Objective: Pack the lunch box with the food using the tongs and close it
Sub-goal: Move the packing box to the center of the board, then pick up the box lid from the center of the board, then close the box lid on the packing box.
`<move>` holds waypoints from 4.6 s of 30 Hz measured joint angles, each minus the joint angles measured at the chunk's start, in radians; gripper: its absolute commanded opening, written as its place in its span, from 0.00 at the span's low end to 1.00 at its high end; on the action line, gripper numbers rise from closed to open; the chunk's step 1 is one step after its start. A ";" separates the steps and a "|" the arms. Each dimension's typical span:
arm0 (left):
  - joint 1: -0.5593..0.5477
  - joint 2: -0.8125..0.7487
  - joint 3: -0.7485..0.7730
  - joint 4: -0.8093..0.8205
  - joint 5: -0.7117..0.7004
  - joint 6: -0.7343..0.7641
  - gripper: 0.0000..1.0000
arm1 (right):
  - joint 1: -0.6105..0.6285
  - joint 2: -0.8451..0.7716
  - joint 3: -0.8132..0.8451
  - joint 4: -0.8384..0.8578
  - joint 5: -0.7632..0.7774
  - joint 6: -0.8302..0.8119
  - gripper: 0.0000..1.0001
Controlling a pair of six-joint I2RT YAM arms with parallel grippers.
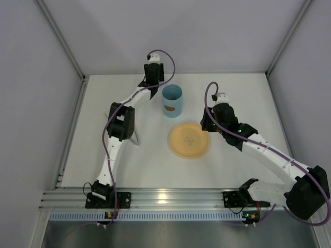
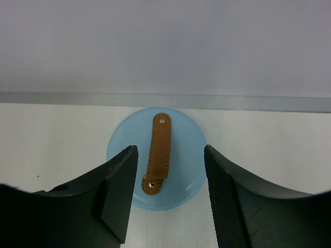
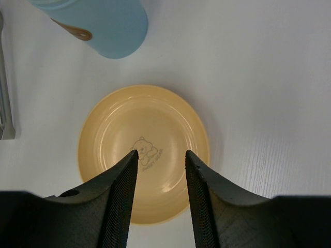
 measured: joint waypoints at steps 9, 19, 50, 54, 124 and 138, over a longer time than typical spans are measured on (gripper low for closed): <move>0.024 0.056 0.064 -0.065 0.032 0.000 0.61 | 0.000 0.018 0.000 0.004 -0.002 0.000 0.41; 0.026 0.058 0.103 -0.080 0.049 -0.001 0.59 | 0.000 0.031 0.000 0.006 -0.004 0.000 0.41; 0.027 0.123 0.116 -0.122 0.032 -0.010 0.39 | 0.000 0.031 0.000 0.008 -0.006 -0.003 0.41; 0.027 0.122 0.111 -0.121 0.023 -0.013 0.19 | 0.000 0.031 0.000 0.010 -0.010 -0.002 0.39; -0.270 -0.546 -0.295 -0.614 0.037 -0.130 0.00 | -0.003 -0.364 -0.098 -0.152 0.039 0.113 0.39; -0.281 -0.555 -0.346 -0.571 0.003 -0.145 0.01 | -0.003 -0.364 -0.099 -0.152 0.039 0.113 0.40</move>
